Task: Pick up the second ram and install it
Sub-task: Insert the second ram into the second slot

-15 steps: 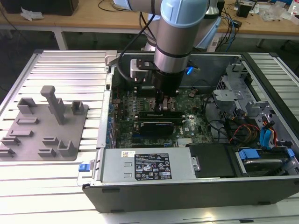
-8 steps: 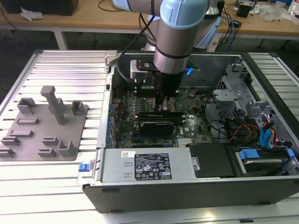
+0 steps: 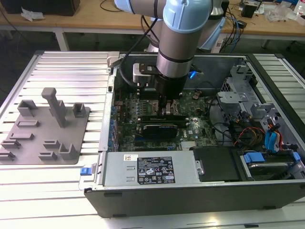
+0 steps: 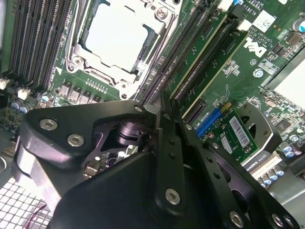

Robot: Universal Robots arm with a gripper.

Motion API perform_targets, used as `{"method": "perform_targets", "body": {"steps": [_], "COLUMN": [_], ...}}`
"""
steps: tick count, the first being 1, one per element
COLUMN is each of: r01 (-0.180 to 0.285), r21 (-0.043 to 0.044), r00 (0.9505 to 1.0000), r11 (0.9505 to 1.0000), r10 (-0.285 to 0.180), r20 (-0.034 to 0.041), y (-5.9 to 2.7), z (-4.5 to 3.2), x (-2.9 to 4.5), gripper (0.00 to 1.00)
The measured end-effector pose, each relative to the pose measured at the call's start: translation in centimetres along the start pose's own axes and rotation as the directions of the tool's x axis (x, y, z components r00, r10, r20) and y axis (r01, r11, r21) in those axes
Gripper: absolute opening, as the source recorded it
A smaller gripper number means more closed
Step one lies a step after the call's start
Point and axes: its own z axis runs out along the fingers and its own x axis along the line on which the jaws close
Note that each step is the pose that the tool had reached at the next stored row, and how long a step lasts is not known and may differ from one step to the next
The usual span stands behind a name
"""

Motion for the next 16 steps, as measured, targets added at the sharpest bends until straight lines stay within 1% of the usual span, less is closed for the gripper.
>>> {"method": "perform_targets", "body": {"steps": [4,5,7,9,10,11,12,14,16], "r01": [0.0,0.0,0.0,0.0,0.0,0.0,0.0,0.0,0.0], "r21": [0.0006,0.0002,0.0,0.0001,0.0002,0.001,0.0013,0.0011,0.0009], "r00": [1.0,1.0,1.0,1.0,1.0,1.0,1.0,1.0,1.0], "r11": [1.0,1.0,1.0,1.0,1.0,1.0,1.0,1.0,1.0], "r10": [0.0,0.0,0.0,0.0,0.0,0.0,0.0,0.0,0.0], "r20": [0.0008,0.0006,0.0001,0.0002,0.0003,0.0002,0.0004,0.0002,0.0002], "y": [-0.01,-0.01,0.0,0.04,0.08,0.1,0.0,-0.89,-1.13], "z": [0.05,0.04,-0.03,-0.81,-1.49,-1.87,-1.87,-1.93,-1.94], "x": [-0.01,-0.01,0.0,-0.04,-0.08,-0.1,-0.1,-0.1,-0.1], "gripper": [0.1,0.16,0.16,0.16,0.16,0.16,0.16,0.16,0.16]}}
